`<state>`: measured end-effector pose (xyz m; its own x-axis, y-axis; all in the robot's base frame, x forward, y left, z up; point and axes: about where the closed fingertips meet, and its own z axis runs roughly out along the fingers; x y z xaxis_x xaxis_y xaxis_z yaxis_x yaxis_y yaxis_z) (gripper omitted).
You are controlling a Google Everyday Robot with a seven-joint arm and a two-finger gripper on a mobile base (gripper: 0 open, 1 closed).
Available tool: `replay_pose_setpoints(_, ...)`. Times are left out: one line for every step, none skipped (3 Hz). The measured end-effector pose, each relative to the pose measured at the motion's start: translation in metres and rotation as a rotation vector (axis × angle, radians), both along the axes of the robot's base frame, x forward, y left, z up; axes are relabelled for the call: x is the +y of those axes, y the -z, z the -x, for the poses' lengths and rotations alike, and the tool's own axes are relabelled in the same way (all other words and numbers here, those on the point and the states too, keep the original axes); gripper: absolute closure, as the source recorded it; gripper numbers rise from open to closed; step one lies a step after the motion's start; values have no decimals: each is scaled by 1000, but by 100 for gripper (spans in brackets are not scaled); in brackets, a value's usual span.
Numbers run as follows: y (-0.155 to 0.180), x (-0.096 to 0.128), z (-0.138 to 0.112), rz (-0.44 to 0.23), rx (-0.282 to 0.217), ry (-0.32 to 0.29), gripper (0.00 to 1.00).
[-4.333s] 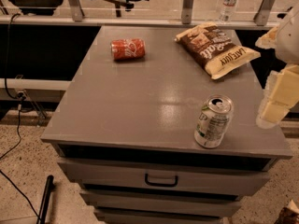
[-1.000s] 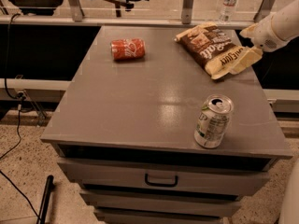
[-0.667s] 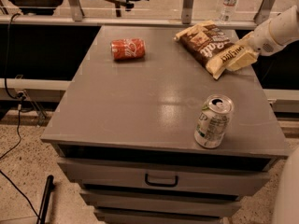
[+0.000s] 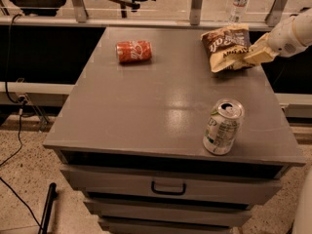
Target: Move brown chip bag near 7up can
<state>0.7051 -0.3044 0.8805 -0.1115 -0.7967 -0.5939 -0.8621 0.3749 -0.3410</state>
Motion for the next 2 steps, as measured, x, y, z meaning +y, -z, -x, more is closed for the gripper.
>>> replay_pose_setpoints(-39, 14, 32, 23, -61, -112, 100)
replay_pose_setpoints(-57, 26, 67, 57, -88, -184, 100)
